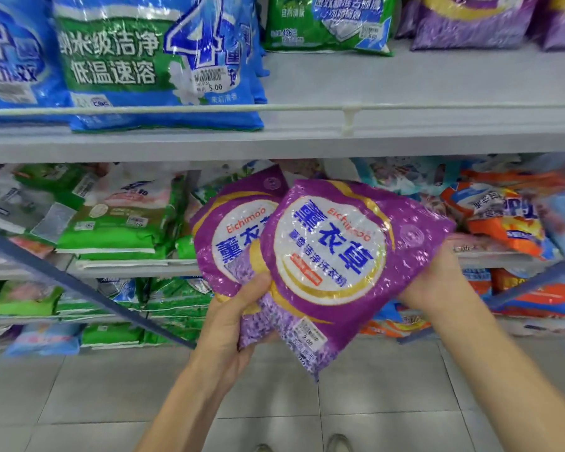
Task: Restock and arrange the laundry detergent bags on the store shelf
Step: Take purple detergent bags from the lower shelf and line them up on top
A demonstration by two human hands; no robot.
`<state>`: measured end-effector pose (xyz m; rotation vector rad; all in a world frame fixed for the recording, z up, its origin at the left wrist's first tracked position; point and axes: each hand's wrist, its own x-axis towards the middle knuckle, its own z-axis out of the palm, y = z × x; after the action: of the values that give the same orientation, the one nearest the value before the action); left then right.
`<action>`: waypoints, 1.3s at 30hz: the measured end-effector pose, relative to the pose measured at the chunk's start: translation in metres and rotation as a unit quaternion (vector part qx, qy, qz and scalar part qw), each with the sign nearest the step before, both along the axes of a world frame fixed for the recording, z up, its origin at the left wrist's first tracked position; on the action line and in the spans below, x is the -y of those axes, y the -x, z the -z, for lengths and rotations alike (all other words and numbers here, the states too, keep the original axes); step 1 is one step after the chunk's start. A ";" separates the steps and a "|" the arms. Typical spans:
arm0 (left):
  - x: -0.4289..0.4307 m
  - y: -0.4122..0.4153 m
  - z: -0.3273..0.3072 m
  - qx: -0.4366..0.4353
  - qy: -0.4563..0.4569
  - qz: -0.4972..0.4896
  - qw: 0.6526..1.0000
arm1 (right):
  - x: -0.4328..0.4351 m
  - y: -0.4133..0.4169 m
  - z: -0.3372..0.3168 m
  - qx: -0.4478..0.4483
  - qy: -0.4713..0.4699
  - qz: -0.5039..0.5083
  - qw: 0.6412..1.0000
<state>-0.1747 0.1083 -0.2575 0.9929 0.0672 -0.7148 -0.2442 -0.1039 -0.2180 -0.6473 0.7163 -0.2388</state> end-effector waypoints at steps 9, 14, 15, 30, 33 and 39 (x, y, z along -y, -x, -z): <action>0.043 0.044 -0.031 0.045 -0.005 -0.057 0.997 | -0.066 0.057 0.010 0.087 0.140 0.060 0.984; 0.065 0.067 -0.053 0.075 -0.042 -0.022 0.996 | -0.038 0.078 -0.021 0.049 0.178 0.098 0.978; 0.067 0.072 -0.059 0.076 -0.048 -0.006 0.996 | -0.027 0.085 -0.023 0.047 0.177 0.093 0.979; 0.135 0.116 -0.144 0.234 -0.132 0.130 0.954 | 0.132 0.168 -0.112 0.067 0.226 0.010 0.972; 0.153 0.113 -0.158 0.264 -0.133 0.129 0.947 | 0.154 0.169 -0.121 0.073 0.242 0.024 0.967; 0.178 0.096 -0.173 0.307 -0.124 0.111 0.937 | 0.197 0.170 -0.137 0.085 0.269 0.042 0.958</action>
<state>-0.2704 -0.0699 -0.0847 1.4469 -0.5198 -0.5789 -0.4141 -0.3010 -0.0809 -1.1003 0.5114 -0.5741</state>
